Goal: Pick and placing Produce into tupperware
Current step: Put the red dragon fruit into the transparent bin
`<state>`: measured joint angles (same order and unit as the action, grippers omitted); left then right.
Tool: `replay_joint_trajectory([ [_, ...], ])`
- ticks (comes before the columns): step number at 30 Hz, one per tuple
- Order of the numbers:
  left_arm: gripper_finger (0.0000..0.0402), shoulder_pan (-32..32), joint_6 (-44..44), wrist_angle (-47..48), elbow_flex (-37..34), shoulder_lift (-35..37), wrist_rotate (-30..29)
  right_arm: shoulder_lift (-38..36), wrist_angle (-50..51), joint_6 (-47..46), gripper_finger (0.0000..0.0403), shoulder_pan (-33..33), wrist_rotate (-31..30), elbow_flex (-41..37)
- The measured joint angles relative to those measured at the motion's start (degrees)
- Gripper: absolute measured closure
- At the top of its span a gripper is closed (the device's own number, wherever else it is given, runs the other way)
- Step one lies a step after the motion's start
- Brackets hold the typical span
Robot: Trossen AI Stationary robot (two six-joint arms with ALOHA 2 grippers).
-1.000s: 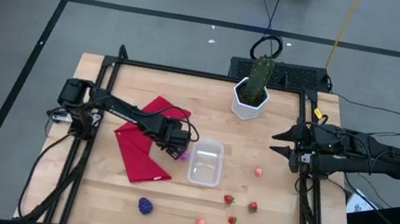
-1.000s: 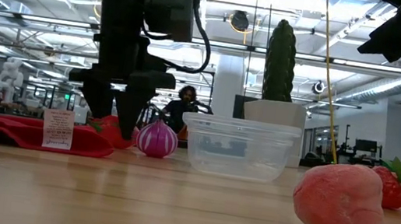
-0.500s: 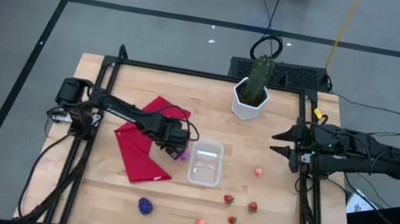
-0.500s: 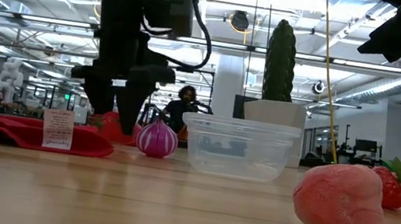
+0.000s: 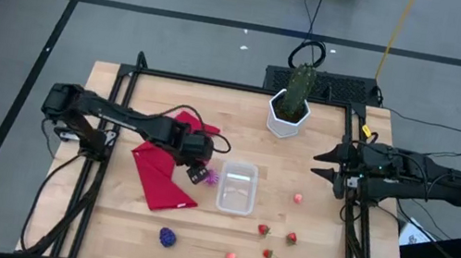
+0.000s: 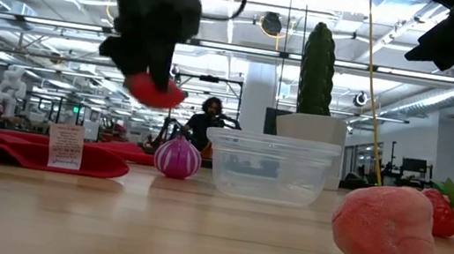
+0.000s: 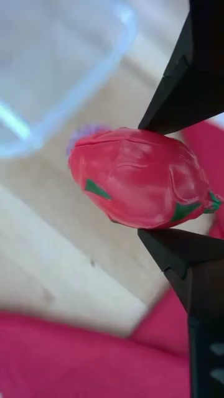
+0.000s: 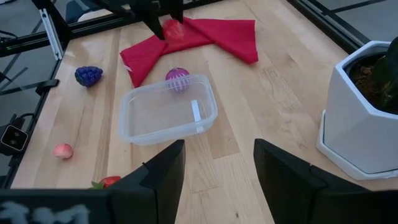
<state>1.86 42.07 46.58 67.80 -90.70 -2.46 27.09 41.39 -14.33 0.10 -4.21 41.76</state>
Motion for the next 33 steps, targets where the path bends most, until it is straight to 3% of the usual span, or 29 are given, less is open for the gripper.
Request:
replay_joint_trajectory([
  [7,0.0158,0.5,-2.7,-0.7,4.6,3.1,-1.3,0.0,0.0,0.0,0.0218,0.0,0.0,0.0],
  [13,0.0158,1.9,-8.9,-0.1,11.5,0.4,-3.1,0.0,-1.0,0.0,0.0218,0.0,0.0,0.0],
  [17,0.0158,2.6,-14.2,1.9,19.0,-4.5,-3.1,0.0,-2.3,0.0,0.0218,0.0,0.0,0.0],
  [25,0.0158,2.7,-19.1,18.3,37.1,-20.0,-3.1,0.0,-3.4,0.0,0.0218,0.0,0.0,0.0],
  [33,0.0158,2.8,-22.9,16.7,42.2,-29.9,0.8,0.0,-3.0,0.2,0.0218,0.0,0.0,0.0],
])
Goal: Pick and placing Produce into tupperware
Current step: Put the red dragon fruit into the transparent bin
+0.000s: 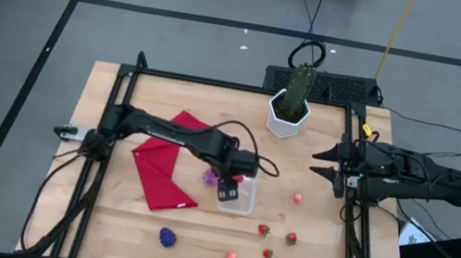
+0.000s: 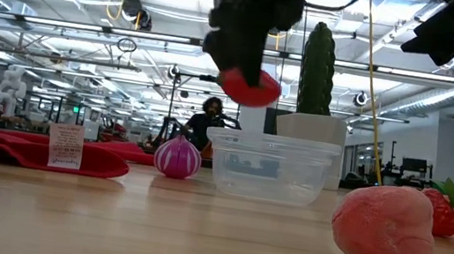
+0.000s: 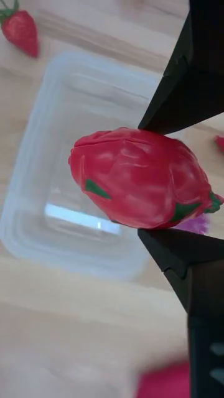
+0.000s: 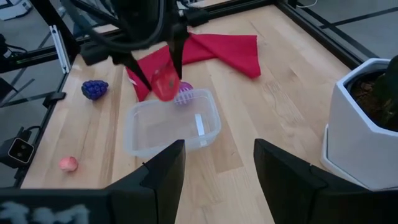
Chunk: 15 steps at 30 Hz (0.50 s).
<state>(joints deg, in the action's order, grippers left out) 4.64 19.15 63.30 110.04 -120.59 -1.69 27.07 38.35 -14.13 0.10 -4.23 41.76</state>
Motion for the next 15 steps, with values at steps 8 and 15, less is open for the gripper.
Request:
replay_joint_trajectory([
  [8,0.0158,0.0,-1.5,-4.5,0.0,-4.0,0.8,0.0,0.7,0.4,0.0218,0.0,0.0,0.0],
  [15,0.0158,-0.1,-1.5,-3.4,0.0,-6.2,1.6,0.0,0.9,0.5,0.0218,0.0,-0.2,0.0],
])
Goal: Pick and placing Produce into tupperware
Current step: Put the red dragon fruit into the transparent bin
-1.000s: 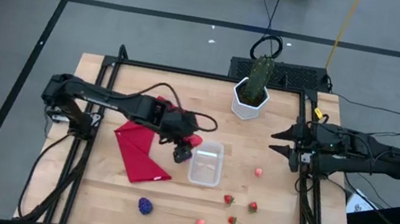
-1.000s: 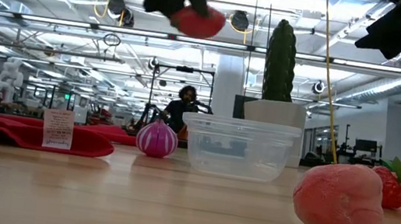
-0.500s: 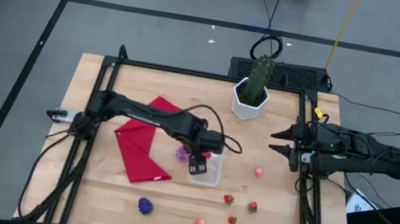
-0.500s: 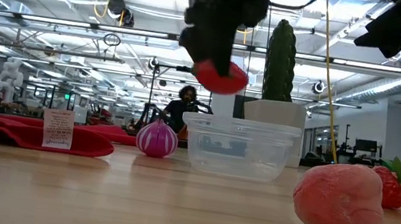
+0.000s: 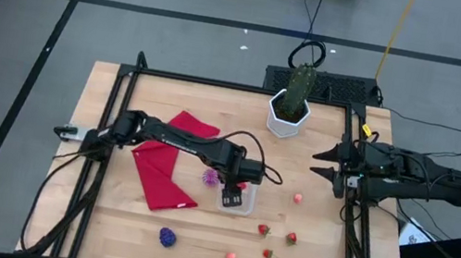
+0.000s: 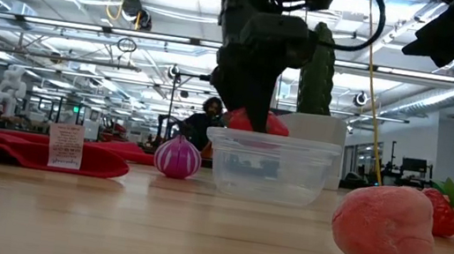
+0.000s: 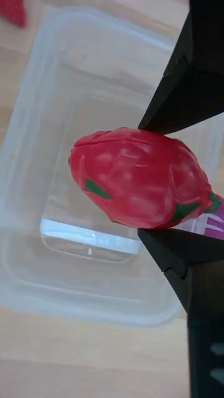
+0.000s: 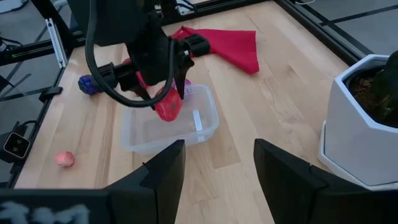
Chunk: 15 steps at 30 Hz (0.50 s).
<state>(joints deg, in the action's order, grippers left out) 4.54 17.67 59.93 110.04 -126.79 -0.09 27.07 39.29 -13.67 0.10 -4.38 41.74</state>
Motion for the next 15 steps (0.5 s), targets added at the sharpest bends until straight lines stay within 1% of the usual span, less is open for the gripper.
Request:
replay_joint_trajectory([
  [9,0.0158,-0.2,-0.8,-1.6,0.0,-1.4,-0.5,0.0,-0.1,0.0,0.0218,0.0,0.0,0.0],
  [15,0.0158,-0.8,-1.5,-2.8,0.0,-1.5,-1.8,0.0,0.0,-0.1,0.0218,0.0,0.0,0.0],
])
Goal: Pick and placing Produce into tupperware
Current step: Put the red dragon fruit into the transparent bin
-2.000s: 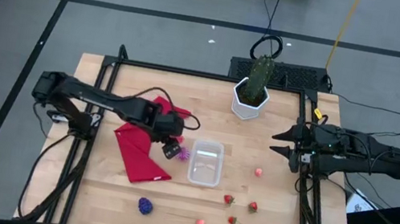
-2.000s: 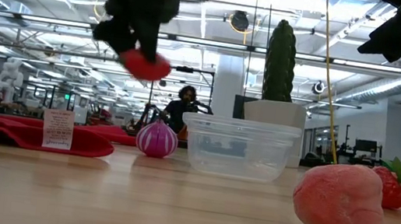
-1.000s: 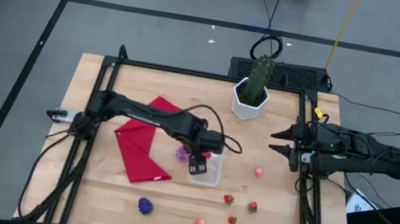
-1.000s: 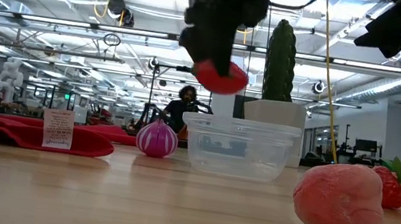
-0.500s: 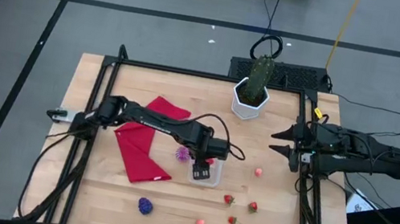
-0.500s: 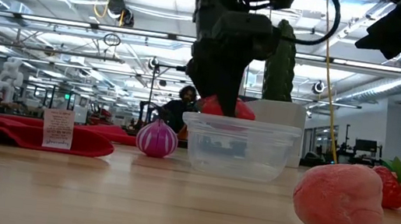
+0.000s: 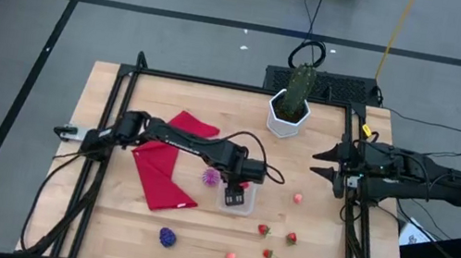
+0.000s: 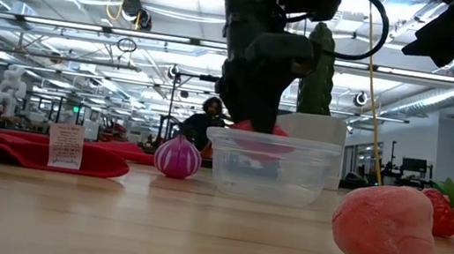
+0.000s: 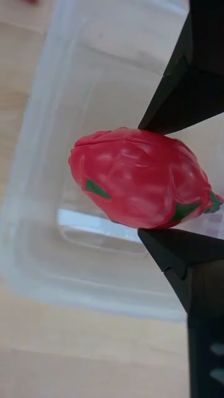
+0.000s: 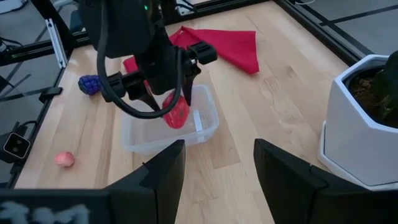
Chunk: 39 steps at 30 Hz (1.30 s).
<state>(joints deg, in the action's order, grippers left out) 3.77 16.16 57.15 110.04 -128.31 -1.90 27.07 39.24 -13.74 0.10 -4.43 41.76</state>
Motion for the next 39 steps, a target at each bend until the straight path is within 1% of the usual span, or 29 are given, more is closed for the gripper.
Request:
replay_joint_trajectory([
  [19,0.0158,-1.1,-0.9,-2.2,-0.8,-2.0,-0.2,0.0,0.0,0.0,0.0218,0.0,0.0,0.0],
  [23,0.0158,-1.2,-1.8,-4.9,-0.7,-3.1,0.0,0.0,0.0,0.0,0.0218,0.0,0.0,0.0],
  [39,0.0158,-1.1,-1.2,-3.4,-0.7,-3.8,0.7,0.0,0.0,0.0,0.0218,0.0,0.0,0.0],
])
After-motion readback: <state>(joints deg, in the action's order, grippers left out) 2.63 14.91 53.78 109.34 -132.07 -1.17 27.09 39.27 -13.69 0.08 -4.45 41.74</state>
